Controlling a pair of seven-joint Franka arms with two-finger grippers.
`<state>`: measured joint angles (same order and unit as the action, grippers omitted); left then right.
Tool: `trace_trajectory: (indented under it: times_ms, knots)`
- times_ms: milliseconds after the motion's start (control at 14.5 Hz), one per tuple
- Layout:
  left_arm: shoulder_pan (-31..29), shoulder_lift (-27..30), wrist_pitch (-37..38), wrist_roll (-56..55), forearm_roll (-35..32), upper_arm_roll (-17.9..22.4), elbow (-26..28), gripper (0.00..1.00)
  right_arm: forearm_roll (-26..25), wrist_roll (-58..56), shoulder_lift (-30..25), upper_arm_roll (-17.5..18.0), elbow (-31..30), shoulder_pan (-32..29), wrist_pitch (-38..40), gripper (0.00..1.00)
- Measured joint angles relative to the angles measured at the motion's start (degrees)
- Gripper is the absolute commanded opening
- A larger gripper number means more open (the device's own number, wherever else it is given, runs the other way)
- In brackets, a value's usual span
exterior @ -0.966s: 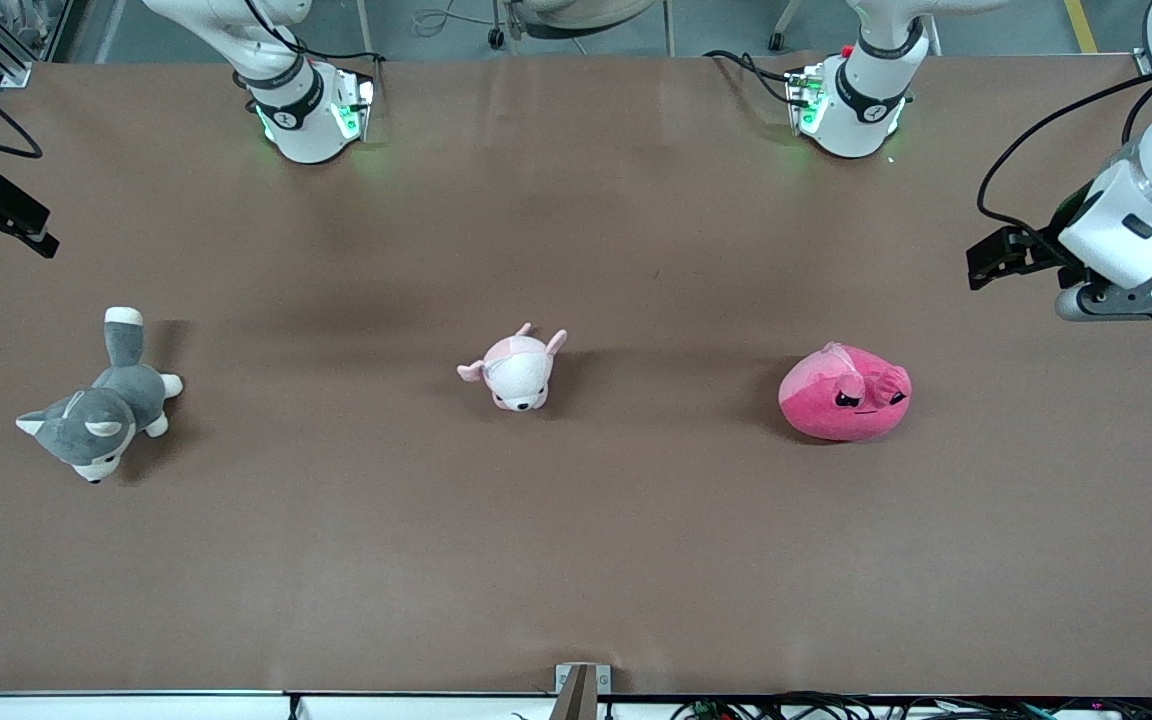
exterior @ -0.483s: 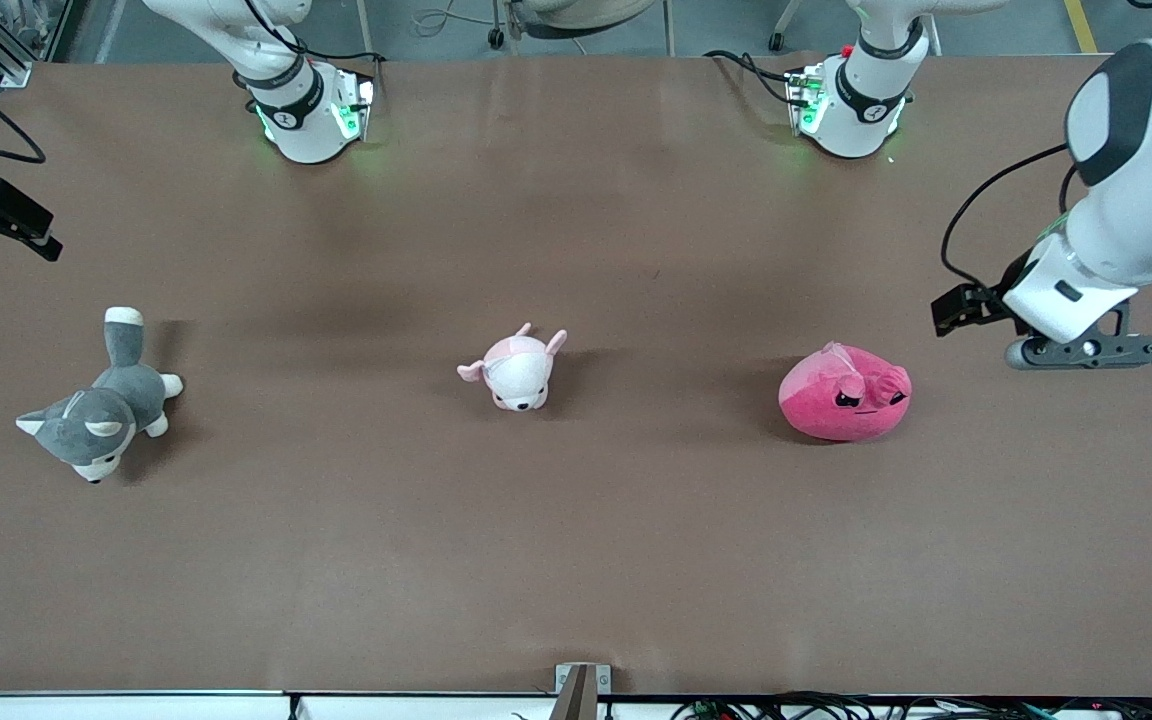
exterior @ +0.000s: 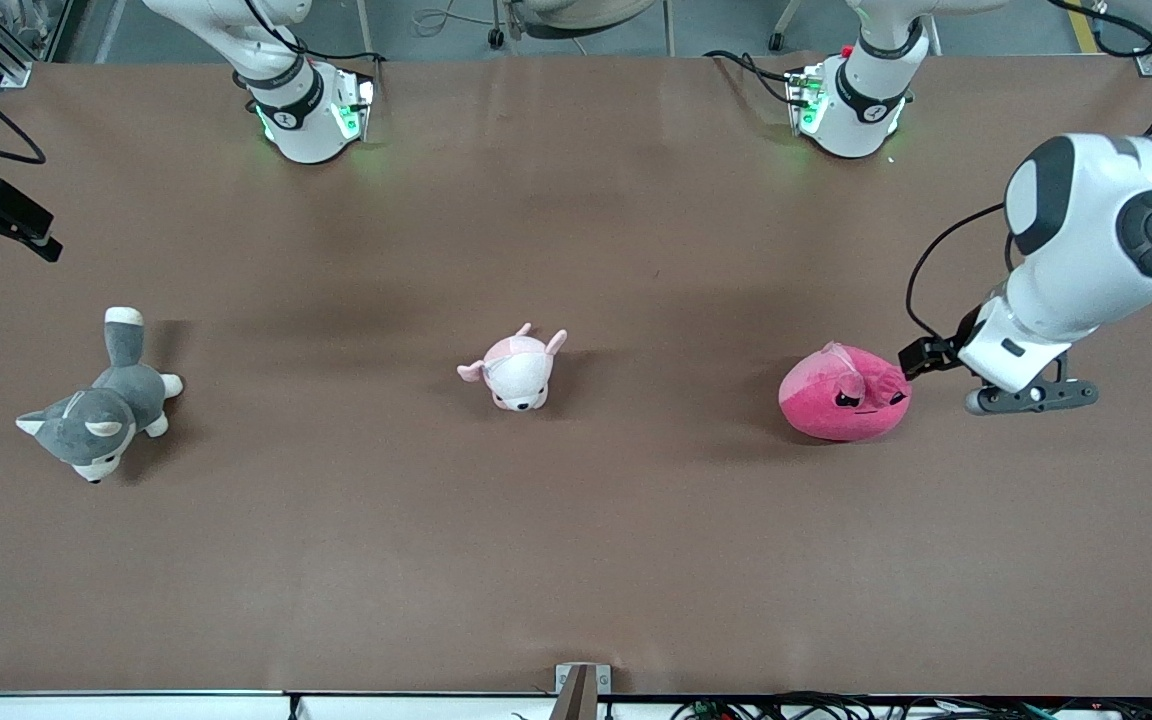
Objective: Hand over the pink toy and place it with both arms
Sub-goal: 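Lower the left gripper over the pink plush toy, then close the left gripper on the pink plush toy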
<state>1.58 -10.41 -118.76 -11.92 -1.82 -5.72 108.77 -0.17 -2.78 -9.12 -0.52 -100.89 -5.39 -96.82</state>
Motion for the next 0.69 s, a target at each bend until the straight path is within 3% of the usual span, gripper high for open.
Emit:
trace_trajectory:
  times_ms: [414,690]
  knots:
    - [0.14,-3.09,-2.46,-3.74,0.62,-0.17,-0.01,0.75,0.0,0.0,0.03,0.0,0.01,0.0,0.0,1.0]
    - [0.17,-4.93,-2.59,-4.09,0.86,-0.22,0.0,0.58,0.0,0.0,0.08,0.0,0.0,0.0,0.0,1.0]
